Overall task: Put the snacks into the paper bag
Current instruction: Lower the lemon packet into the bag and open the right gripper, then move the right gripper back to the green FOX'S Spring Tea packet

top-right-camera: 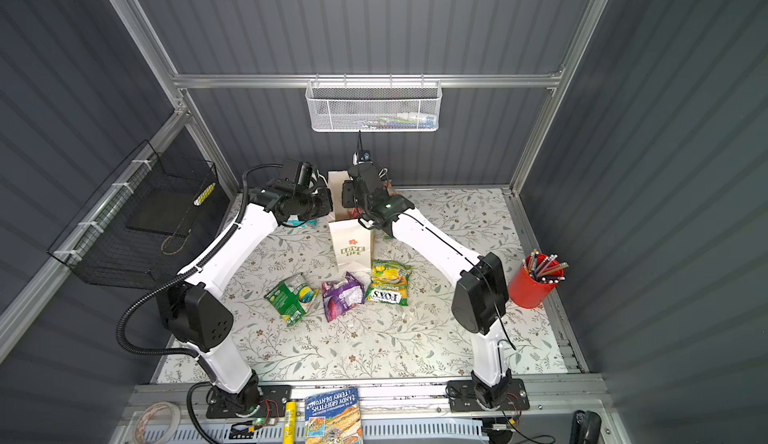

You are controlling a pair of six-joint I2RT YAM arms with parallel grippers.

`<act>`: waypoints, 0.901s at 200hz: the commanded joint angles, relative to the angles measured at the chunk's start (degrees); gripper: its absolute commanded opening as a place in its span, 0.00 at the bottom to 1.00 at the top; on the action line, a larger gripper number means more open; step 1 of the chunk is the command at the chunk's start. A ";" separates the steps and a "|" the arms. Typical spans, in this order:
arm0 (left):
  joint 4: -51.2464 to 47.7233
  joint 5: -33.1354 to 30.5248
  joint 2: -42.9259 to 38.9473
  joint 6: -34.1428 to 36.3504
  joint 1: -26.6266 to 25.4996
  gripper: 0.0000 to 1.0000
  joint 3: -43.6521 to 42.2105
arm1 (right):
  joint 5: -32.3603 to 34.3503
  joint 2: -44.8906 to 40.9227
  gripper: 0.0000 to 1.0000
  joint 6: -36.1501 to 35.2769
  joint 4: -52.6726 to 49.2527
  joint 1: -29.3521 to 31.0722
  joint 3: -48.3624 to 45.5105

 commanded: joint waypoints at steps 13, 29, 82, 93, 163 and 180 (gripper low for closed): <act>-1.29 -0.75 -0.08 0.86 0.04 0.00 -0.24 | -1.51 -4.19 0.45 -0.68 -0.10 0.84 0.38; -1.37 -0.66 0.08 0.85 0.03 0.00 -0.26 | -2.65 -6.37 0.50 -1.52 -0.73 1.54 0.39; -1.55 -0.91 0.84 1.10 0.08 0.00 -0.10 | -5.55 -14.57 0.78 -2.76 -6.82 2.66 -1.19; -1.64 -1.30 0.99 1.29 0.04 0.00 -0.09 | -5.99 -16.71 0.83 -2.85 -8.87 2.71 -2.82; -1.90 -0.89 1.33 1.43 0.03 0.00 0.24 | -1.28 -35.87 0.99 -2.18 -5.23 2.50 -26.67; -1.81 -0.74 1.21 1.43 0.03 0.00 0.24 | -1.13 -39.98 0.99 -1.72 -4.77 2.45 -31.24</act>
